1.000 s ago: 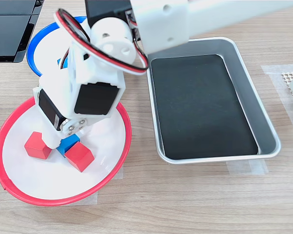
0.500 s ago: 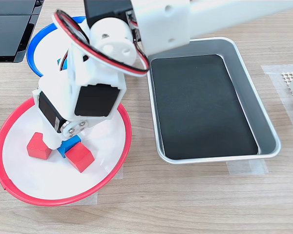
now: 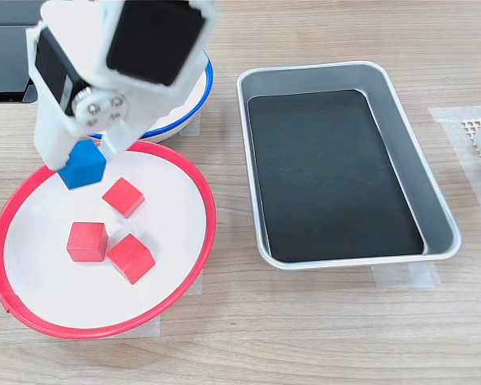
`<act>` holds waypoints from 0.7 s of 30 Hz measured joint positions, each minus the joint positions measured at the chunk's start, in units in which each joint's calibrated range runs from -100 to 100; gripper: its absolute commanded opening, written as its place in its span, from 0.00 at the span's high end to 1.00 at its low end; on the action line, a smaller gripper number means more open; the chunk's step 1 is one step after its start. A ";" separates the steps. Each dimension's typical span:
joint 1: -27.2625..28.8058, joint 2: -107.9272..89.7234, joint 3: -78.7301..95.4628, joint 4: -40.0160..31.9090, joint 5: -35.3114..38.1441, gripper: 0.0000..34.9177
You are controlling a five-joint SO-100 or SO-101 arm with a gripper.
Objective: Relocate any misplaced blocks to their matching dishes.
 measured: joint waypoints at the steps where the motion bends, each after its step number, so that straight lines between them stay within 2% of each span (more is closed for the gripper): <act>1: 0.80 -0.77 0.27 0.00 0.00 0.99; 12: 14.16 -8.70 11.07 -2.94 0.59 0.99; 21: 19.29 -9.63 16.97 -4.89 2.10 0.99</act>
